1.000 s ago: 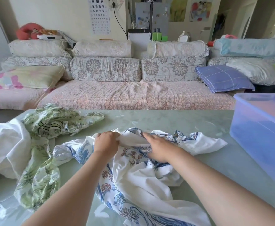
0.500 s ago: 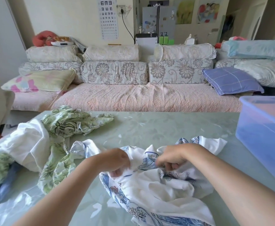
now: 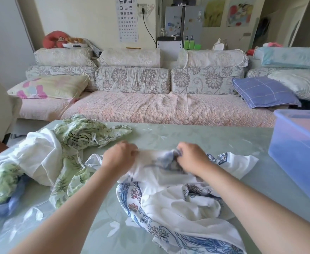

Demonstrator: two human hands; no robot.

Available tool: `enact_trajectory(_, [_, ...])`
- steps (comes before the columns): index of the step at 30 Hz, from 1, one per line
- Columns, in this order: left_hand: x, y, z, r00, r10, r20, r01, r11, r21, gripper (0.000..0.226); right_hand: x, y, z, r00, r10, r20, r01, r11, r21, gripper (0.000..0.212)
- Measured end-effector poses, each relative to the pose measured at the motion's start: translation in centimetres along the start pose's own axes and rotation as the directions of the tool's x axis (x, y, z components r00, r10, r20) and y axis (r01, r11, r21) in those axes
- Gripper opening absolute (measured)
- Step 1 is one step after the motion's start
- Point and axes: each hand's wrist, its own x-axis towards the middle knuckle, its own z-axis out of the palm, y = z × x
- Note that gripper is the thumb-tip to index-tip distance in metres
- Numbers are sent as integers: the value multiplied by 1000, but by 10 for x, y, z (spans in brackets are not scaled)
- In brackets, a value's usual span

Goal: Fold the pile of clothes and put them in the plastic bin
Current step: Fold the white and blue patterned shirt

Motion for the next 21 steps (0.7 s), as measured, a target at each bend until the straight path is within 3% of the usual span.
enact_trajectory(3, [7, -1, -14, 952, -77, -297, -9, 960, -280, 24, 7, -4, -17, 943, 39, -330, -2, 994, 111, 9])
enact_trajectory(5, [11, 5, -18, 940, -104, -324, -29, 925, -380, 18, 14, 0, -21, 904, 85, -419, -15, 985, 169, 9])
enact_trajectory(7, [12, 9, -16, 950, -106, -293, -35, 899, -437, 17, 18, 3, -21, 910, 112, -399, -22, 974, 225, 7])
enact_trajectory(9, [11, 10, -10, 983, -93, -160, 4, 877, -481, 43, 16, 5, -17, 969, 92, -229, -35, 969, 244, 36])
enact_trajectory(11, [6, 9, 0, 995, -66, 78, 95, 878, -469, 79, 11, 9, -14, 997, 72, -19, -66, 976, 206, 72])
enact_trajectory(13, [1, 4, 13, 976, -1, 217, 75, 940, -333, 91, 7, 15, -13, 994, 48, 94, -59, 991, 118, 78])
enact_trajectory(15, [-3, 2, 21, 959, 65, 274, -13, 982, -189, 76, 3, 18, -12, 990, 20, 139, -26, 999, 45, 57])
enact_trajectory(18, [-9, 14, 18, 904, 155, 398, -57, 968, -246, 29, -8, 9, -17, 953, -44, 299, -14, 982, 188, 16])
enact_trajectory(20, [-16, 26, 11, 794, 216, 568, -69, 960, -270, 6, -18, -1, -22, 857, -118, 502, -16, 967, 255, 25])
enact_trajectory(21, [-20, 30, 9, 702, 242, 670, -70, 959, -274, 10, -23, -3, -24, 789, -130, 601, -3, 976, 216, 36])
